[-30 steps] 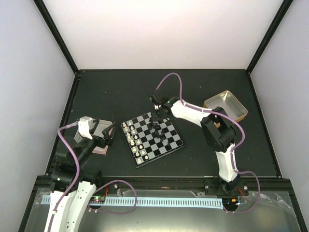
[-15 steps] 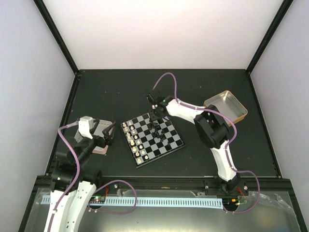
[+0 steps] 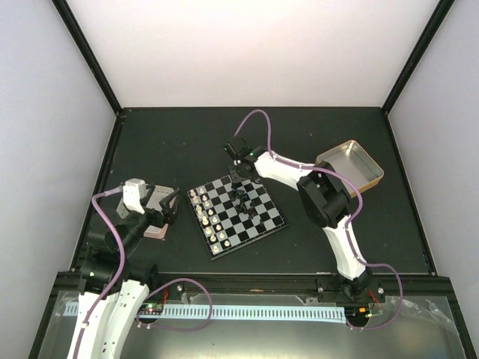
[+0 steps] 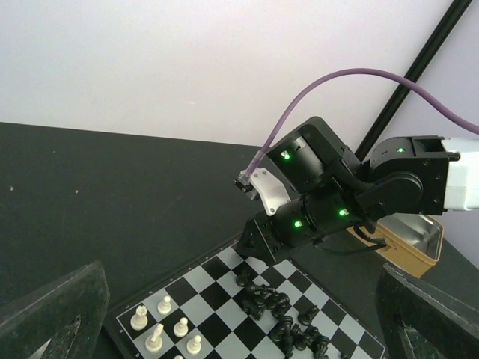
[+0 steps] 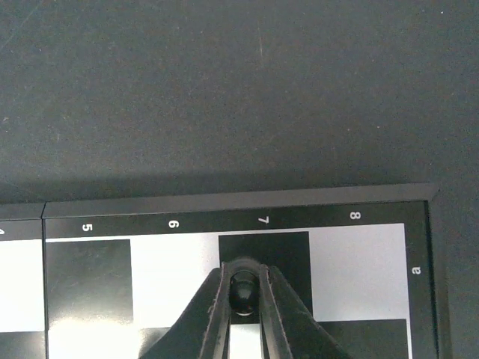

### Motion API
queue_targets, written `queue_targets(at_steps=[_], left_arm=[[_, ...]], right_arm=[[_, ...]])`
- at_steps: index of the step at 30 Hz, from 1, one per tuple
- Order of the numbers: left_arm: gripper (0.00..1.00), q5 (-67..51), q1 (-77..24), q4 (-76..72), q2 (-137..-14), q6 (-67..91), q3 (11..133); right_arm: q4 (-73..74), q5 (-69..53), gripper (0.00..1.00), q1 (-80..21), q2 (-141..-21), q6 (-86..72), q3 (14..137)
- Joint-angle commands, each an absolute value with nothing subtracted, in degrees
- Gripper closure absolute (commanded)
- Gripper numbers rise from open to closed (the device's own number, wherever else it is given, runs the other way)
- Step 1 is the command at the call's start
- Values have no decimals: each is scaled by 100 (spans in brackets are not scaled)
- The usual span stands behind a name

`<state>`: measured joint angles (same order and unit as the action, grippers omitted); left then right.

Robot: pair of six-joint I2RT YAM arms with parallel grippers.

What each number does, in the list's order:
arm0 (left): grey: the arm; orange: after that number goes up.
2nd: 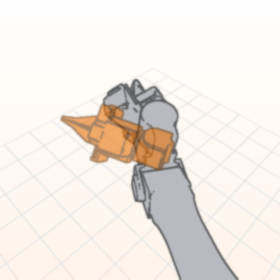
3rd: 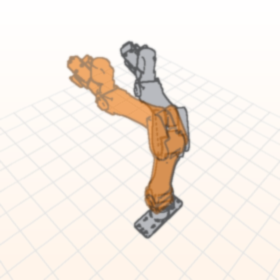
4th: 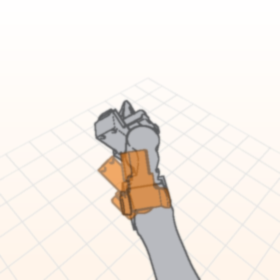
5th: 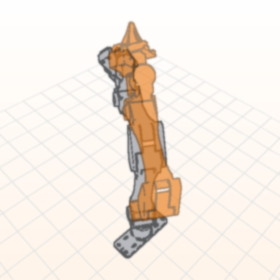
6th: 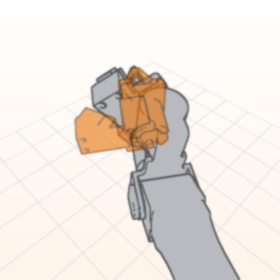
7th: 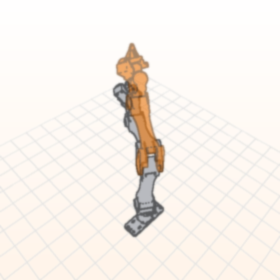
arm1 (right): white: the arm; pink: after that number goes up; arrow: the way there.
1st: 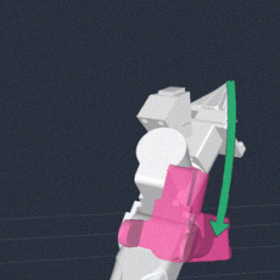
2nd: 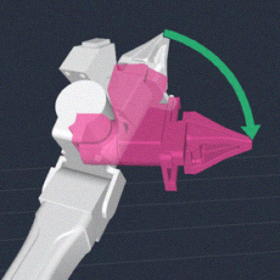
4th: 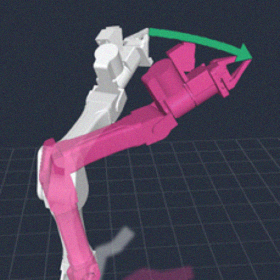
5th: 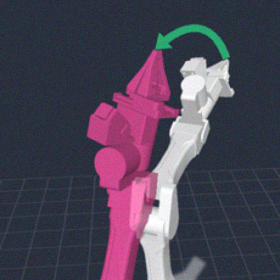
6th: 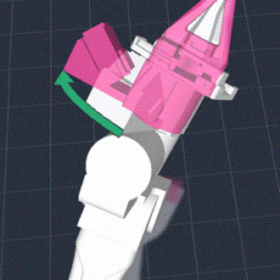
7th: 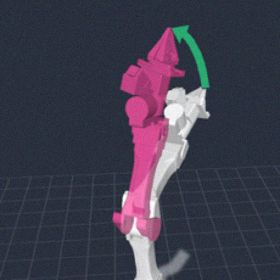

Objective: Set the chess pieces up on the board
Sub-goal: Adjust the chess piece on the chessboard, then pick up the chess piece from the chessboard.

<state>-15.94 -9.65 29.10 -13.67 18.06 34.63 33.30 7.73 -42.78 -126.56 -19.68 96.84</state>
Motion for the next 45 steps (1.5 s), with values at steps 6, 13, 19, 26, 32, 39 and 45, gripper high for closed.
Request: queue_targets(at_steps=[6, 13, 19, 26, 32, 39, 45], left_arm=[[1, -1617, -950, 2926, -1484, 1808, 3480], [1, -1617, -949, 2927, -1519, 1796, 3480], [1, -1586, -949, 2940, -1537, 1797, 3480], [1, -1577, -954, 2947, -1576, 1793, 3488], [1, -1562, -949, 2961, -1596, 1801, 3485], [1, -1581, -953, 2963, -1604, 1823, 3480], [1, -1582, -950, 2963, -1606, 1837, 3474]], right_arm=[[3491, 946, 76, -4313, -12615, -2070, 9717], [3490, 651, 64, -4315, -11843, -2065, 9564], [3374, 431, 62, -4313, -10992, -2091, 8812], [3368, 213, 62, -4308, -9970, -2061, 7533], [3429, -140, 63, -4327, -9739, -2058, 6993], [3354, -342, 64, -4508, -9970, -2044, 6901], [3380, -245, 66, -4642, -10187, -2065, 7003]])
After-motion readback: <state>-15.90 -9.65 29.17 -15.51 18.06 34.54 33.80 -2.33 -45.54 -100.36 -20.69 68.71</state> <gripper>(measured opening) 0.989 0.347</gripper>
